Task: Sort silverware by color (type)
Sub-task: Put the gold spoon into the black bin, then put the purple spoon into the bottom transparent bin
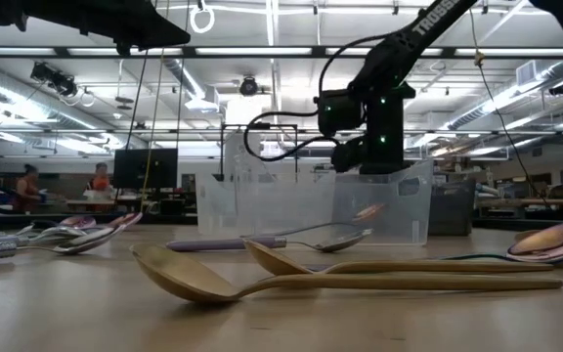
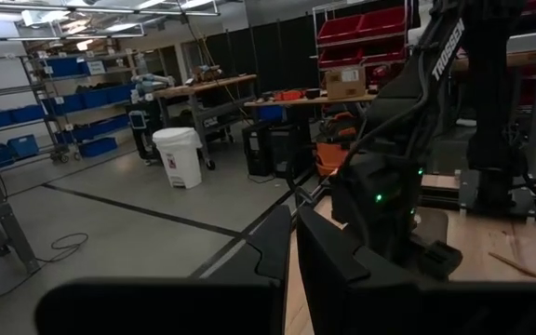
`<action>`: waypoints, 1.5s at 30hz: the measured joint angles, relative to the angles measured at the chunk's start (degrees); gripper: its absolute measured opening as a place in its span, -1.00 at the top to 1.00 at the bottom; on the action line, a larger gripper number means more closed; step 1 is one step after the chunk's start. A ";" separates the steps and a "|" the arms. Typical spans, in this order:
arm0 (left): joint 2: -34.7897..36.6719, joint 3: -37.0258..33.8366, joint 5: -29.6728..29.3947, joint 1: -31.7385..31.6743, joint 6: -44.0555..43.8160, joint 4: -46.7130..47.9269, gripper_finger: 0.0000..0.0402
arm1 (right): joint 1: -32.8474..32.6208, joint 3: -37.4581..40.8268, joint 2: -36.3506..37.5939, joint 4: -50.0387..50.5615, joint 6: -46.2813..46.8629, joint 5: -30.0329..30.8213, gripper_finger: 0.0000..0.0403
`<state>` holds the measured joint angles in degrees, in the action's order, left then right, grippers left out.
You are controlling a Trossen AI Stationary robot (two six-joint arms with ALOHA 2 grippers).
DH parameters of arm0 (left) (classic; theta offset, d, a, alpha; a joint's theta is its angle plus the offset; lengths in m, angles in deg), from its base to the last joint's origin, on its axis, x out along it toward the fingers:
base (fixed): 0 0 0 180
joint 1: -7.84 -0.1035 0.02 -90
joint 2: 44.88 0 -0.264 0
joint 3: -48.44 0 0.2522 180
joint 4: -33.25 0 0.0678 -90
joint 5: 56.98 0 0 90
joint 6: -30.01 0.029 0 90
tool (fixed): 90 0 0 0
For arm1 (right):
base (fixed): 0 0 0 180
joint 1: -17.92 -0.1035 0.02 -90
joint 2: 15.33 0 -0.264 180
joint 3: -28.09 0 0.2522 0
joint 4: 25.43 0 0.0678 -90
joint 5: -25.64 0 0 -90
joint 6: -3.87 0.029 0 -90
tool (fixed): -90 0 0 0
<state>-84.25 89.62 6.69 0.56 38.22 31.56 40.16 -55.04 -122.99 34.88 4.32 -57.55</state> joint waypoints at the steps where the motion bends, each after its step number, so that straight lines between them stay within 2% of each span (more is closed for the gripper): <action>1: 0.00 0.00 -0.01 -0.01 0.00 0.00 0.85 | 0.12 0.00 -0.14 -0.54 -0.01 -0.70 0.77; 8: 0.00 0.00 0.00 0.00 -0.02 0.68 0.85 | 0.94 -0.09 0.69 -1.74 0.02 -2.45 0.57; 17: 0.00 0.00 0.00 -0.01 -1.75 1.74 0.85 | 0.80 -5.44 4.40 7.69 1.37 -3.20 0.41; 25: 0.00 0.00 0.00 -0.01 -3.10 2.49 0.85 | -3.28 -9.36 10.12 8.60 11.20 -12.16 0.42; 31: 0.00 0.00 -0.02 -0.01 -3.10 2.49 0.85 | -9.94 -10.16 13.77 6.98 16.75 -17.44 0.41; 45: 0.00 0.00 0.00 0.00 -4.97 2.87 0.85 | -31.24 -10.16 14.09 6.97 20.48 -4.12 0.41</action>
<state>-84.25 89.62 6.69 0.56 33.24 34.43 8.92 -65.20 -108.91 41.85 24.80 -61.68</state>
